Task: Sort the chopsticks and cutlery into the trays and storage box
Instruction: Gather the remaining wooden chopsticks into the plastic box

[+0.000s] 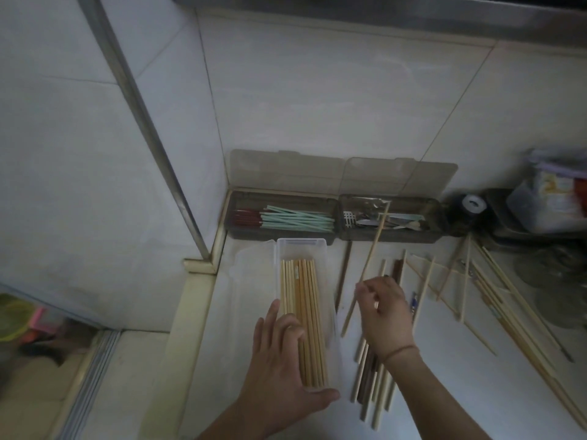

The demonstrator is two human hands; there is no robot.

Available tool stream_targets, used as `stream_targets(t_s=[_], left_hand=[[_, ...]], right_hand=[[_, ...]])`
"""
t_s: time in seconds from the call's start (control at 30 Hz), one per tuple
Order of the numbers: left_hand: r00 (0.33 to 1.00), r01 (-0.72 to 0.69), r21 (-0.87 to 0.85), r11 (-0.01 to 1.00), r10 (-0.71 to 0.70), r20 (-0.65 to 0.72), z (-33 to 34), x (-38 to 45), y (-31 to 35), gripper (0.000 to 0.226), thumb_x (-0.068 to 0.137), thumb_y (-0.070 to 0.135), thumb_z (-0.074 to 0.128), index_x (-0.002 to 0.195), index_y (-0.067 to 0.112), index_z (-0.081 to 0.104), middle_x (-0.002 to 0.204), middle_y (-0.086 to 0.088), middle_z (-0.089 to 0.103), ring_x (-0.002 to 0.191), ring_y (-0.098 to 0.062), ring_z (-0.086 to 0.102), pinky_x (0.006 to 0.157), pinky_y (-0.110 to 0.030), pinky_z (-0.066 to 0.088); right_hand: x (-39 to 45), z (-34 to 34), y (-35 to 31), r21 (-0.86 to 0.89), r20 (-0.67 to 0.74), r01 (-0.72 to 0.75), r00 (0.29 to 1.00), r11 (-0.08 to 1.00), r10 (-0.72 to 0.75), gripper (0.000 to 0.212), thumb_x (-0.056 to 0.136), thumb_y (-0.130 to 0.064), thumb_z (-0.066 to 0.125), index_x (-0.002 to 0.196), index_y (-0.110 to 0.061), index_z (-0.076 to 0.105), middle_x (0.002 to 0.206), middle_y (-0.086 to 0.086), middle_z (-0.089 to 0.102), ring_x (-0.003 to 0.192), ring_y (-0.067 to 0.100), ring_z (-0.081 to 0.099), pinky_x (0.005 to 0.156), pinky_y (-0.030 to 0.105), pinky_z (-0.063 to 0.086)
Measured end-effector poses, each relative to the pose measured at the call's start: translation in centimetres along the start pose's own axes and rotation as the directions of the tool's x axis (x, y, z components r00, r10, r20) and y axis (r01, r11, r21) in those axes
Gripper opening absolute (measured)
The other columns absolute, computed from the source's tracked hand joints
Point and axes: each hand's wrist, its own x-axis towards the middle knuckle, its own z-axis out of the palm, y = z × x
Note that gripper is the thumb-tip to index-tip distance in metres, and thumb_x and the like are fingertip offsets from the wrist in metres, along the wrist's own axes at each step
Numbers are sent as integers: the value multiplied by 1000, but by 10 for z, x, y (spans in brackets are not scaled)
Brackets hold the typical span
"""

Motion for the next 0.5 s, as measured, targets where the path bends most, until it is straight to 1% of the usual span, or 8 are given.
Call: stream_targets(t_s=[0.07,0.1,0.13,0.2,0.27,0.37,0.43,0.5], left_hand=[[999,-15,-1,1000,15,-40,0,0,1,87,54,87,64,107,24,34,124,5,35,148,-28,10,105,-64,35],[998,-20,-2,1000,20,-55,0,0,1,88,53,86,65,107,24,35,124,5,35,147,-28,12,103,-64,38],[998,-22,2,1000,22,-64,0,0,1,88,51,85,66,107,23,36,124,5,36,146,-28,13,102,-63,39],[998,-15,21,1000,16,-66,-1,1,3,89,49,84,68,106,24,36,125,5,36,146,-27,14,103,-62,40],[997,-11,18,1000,13,-78,-1,1,5,87,50,85,68,105,25,36,124,6,38,147,-29,16,105,-61,38],[996,-8,-2,1000,8,-88,-1,0,7,83,53,84,67,103,26,35,123,6,39,149,-28,14,108,-60,35],[996,-10,-14,1000,8,-85,0,1,6,83,54,84,67,104,25,36,123,6,39,149,-29,14,107,-60,36],[998,-3,7,1000,3,-58,0,1,5,85,53,84,67,106,25,36,125,5,39,148,-30,14,106,-61,37]], right_hand=[[-10,6,-6,-1,28,125,992,992,-125,22,89,-42,47,77,-31,61,114,-11,51,111,13,45,89,27,40],[-16,12,-6,-57,78,178,982,982,-174,26,88,-46,43,78,-32,63,123,-9,49,118,15,40,94,30,39],[-22,18,-5,-147,138,216,971,965,-196,30,87,-47,42,79,-32,66,131,-7,47,124,18,36,99,34,38],[-36,31,0,-342,213,252,959,905,-186,28,88,-44,47,80,-32,71,140,-4,44,132,25,31,104,44,40],[-48,38,6,-471,213,277,957,837,-197,24,82,-40,53,67,-32,69,136,-2,51,132,29,35,97,51,47],[-57,40,10,-529,206,292,955,797,-213,26,70,-41,50,49,-32,64,121,0,64,127,32,48,93,50,49],[-57,41,8,-545,211,288,956,787,-204,24,66,-42,54,46,-33,64,112,-2,69,121,30,55,91,47,51],[-53,41,6,-444,176,266,962,856,-208,23,71,-44,56,54,-33,67,109,-4,70,119,26,56,90,43,51]])
